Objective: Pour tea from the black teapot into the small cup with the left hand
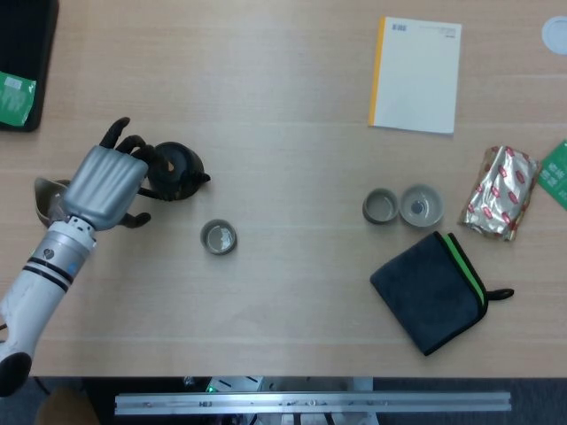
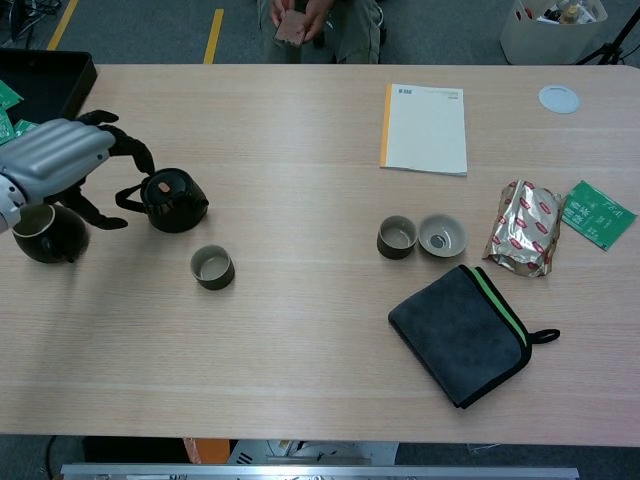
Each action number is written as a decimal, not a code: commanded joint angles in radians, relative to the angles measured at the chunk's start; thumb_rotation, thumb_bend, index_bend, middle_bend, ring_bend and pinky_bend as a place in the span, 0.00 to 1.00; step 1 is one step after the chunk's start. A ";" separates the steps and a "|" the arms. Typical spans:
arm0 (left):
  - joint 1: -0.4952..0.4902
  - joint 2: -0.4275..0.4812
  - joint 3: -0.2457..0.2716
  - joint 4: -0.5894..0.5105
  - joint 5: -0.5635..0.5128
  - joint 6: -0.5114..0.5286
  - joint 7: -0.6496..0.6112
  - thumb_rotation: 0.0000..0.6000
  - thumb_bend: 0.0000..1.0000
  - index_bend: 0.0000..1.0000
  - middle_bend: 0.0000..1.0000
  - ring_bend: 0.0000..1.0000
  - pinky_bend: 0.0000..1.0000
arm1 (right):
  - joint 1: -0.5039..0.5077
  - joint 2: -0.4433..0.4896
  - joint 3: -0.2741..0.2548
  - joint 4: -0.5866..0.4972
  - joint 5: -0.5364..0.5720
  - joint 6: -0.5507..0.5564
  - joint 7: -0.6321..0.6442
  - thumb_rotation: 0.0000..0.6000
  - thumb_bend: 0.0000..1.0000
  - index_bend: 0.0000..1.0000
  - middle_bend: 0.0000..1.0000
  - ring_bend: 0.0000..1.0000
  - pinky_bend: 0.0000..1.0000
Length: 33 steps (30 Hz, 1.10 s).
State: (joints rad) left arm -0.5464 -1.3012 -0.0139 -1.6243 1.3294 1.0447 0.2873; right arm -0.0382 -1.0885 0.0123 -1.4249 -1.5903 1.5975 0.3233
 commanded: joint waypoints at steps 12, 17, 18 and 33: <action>0.002 -0.061 0.004 0.039 -0.032 -0.033 0.026 1.00 0.13 0.31 0.34 0.21 0.06 | -0.005 -0.001 -0.001 0.012 0.007 0.002 0.012 1.00 0.05 0.33 0.32 0.20 0.24; -0.001 -0.075 -0.003 0.052 -0.059 -0.040 0.051 1.00 0.13 0.31 0.33 0.21 0.06 | -0.007 -0.001 -0.001 0.016 0.012 -0.001 0.014 1.00 0.05 0.33 0.32 0.20 0.24; -0.001 -0.077 -0.003 0.054 -0.062 -0.041 0.056 1.00 0.13 0.31 0.33 0.21 0.06 | -0.006 -0.002 -0.001 0.016 0.012 -0.001 0.015 1.00 0.05 0.33 0.32 0.20 0.24; 0.011 -0.095 0.006 0.070 -0.073 -0.029 0.092 1.00 0.13 0.33 0.37 0.23 0.06 | -0.004 -0.002 0.000 0.018 0.011 -0.004 0.015 1.00 0.05 0.33 0.32 0.20 0.24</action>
State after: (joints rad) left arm -0.5360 -1.3956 -0.0077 -1.5546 1.2560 1.0152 0.3790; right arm -0.0425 -1.0902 0.0119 -1.4073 -1.5792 1.5936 0.3386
